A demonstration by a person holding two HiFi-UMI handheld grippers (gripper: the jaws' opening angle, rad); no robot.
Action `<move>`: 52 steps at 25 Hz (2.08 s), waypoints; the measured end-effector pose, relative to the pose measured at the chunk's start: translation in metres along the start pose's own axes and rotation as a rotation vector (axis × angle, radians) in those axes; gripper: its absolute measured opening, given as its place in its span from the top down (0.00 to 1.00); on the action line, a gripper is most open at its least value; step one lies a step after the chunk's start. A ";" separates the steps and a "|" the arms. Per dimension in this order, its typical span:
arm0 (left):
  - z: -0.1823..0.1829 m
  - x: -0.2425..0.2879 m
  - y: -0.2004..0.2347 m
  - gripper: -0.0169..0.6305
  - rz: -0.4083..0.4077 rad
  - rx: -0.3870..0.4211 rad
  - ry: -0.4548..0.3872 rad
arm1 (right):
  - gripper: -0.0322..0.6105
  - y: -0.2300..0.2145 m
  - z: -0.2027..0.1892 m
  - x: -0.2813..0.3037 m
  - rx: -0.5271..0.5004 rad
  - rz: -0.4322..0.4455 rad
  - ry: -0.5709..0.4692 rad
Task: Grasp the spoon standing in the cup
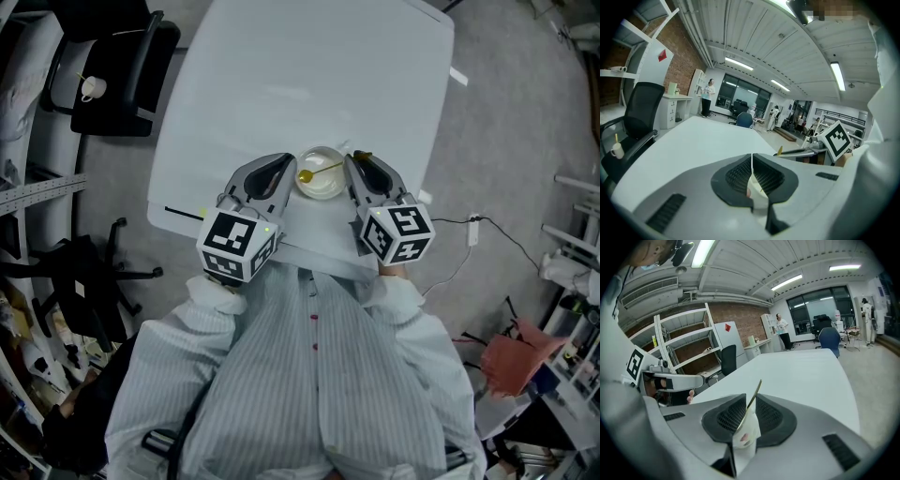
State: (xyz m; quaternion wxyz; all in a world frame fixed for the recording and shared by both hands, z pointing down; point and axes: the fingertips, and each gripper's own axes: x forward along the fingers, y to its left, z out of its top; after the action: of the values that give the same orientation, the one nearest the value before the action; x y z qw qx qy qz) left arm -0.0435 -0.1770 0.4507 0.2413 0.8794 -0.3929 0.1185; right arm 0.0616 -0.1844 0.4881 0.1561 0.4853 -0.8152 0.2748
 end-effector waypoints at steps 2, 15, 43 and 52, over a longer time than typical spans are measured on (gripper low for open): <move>0.000 0.000 0.000 0.95 -0.004 0.001 -0.001 | 0.87 0.000 0.000 0.000 -0.003 -0.004 -0.005; 0.006 -0.003 -0.006 0.95 -0.019 0.015 -0.013 | 0.90 0.009 0.008 -0.011 0.015 0.026 -0.036; 0.033 -0.024 -0.034 0.95 -0.038 0.034 -0.095 | 0.93 0.040 0.062 -0.063 -0.002 0.115 -0.166; 0.038 -0.033 -0.043 0.95 -0.048 0.058 -0.106 | 0.93 0.054 0.098 -0.097 -0.056 0.112 -0.265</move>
State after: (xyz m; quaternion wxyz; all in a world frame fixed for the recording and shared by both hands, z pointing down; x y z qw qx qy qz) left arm -0.0325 -0.1508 0.3908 0.1974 0.9002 -0.3803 0.0775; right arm 0.0624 -0.1544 0.3434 0.0450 0.4664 -0.8620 0.1936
